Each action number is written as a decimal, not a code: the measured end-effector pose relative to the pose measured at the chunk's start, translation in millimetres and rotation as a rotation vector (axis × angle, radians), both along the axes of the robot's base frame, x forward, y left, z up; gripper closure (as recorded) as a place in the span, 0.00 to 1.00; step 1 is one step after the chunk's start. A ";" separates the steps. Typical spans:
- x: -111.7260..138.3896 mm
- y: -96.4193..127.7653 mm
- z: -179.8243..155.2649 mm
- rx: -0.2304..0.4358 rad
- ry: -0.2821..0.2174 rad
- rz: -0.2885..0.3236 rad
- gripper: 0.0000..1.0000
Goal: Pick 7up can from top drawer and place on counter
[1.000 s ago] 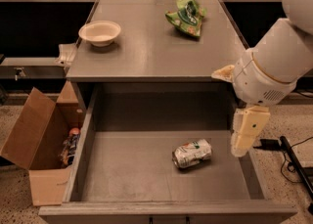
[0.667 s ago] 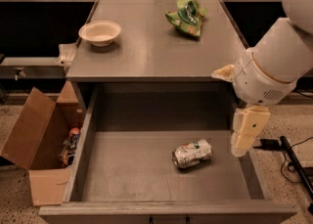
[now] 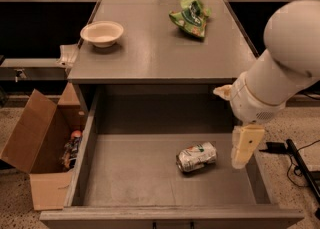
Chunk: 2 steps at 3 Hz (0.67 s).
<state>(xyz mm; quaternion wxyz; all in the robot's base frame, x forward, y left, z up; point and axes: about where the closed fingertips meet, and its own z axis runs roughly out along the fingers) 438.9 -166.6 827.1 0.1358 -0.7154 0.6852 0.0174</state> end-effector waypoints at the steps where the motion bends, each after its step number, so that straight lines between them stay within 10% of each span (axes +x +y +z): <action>1: 20.1 -5.1 -67.5 0.002 -0.025 0.044 0.00; 2: 35.4 -5.0 -110.2 0.004 -0.052 0.082 0.00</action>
Offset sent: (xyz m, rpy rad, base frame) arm 0.0569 -0.0059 -0.1674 0.0102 -0.0866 0.1289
